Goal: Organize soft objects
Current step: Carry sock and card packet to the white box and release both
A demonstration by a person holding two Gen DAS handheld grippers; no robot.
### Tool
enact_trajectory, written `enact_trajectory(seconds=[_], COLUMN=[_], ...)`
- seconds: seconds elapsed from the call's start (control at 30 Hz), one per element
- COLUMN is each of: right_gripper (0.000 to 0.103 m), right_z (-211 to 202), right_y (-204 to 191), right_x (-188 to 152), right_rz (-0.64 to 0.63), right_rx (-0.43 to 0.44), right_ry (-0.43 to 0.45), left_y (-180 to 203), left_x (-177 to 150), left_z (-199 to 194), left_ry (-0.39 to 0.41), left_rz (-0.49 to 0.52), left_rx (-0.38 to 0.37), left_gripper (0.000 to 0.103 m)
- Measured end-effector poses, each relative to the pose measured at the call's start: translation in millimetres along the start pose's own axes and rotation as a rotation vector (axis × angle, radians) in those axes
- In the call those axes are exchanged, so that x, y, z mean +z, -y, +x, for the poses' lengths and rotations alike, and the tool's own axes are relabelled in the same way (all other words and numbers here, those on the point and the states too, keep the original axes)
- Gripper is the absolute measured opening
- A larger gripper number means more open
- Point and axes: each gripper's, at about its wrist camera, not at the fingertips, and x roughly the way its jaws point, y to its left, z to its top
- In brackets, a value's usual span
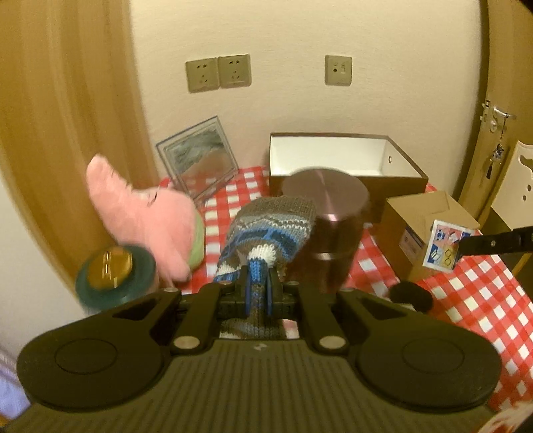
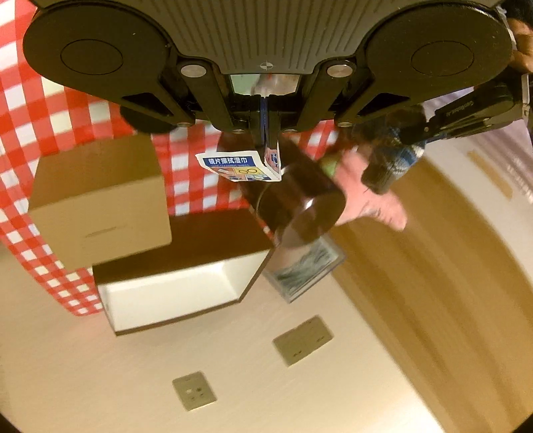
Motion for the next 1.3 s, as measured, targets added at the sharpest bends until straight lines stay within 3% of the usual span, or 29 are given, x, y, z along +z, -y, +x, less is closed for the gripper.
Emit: enact_trajectory(seconds=[0.3, 0.7, 0.97, 1.2, 1.3], right_gripper=[0.0, 0.0, 0.0, 0.0, 0.001], right_z=[32.3, 86.5, 126.1, 165.8, 179.4], right_y=[0.8, 26.5, 55.2, 74.5, 82.9], right_x=[46.7, 118.1, 154.8, 180.9, 190.5], right_rz=[0.048, 0.075, 0.086, 0.077, 0.08], right_rx=[-0.102, -0.199, -0.246, -0.298, -0.302], right_ry=[0.089, 0.154, 0.168, 0.149, 0.161], left_y=[-25.8, 4.3, 31.3, 51.0, 58.3], left_x=[63.4, 150.6, 187.1, 204.0, 213.0], left_z=[58.4, 156.6, 233.2, 287.1, 303.4], left_ry=[0.053, 0.098, 0.036, 0.01, -0.007], left_rz=[0.098, 0.158, 0.177, 0.194, 0.19], left_rx=[-0.065, -0.222, -0.313, -0.333, -0.342], left_gripper=[0.008, 0.008, 0.008, 0.009, 0.018])
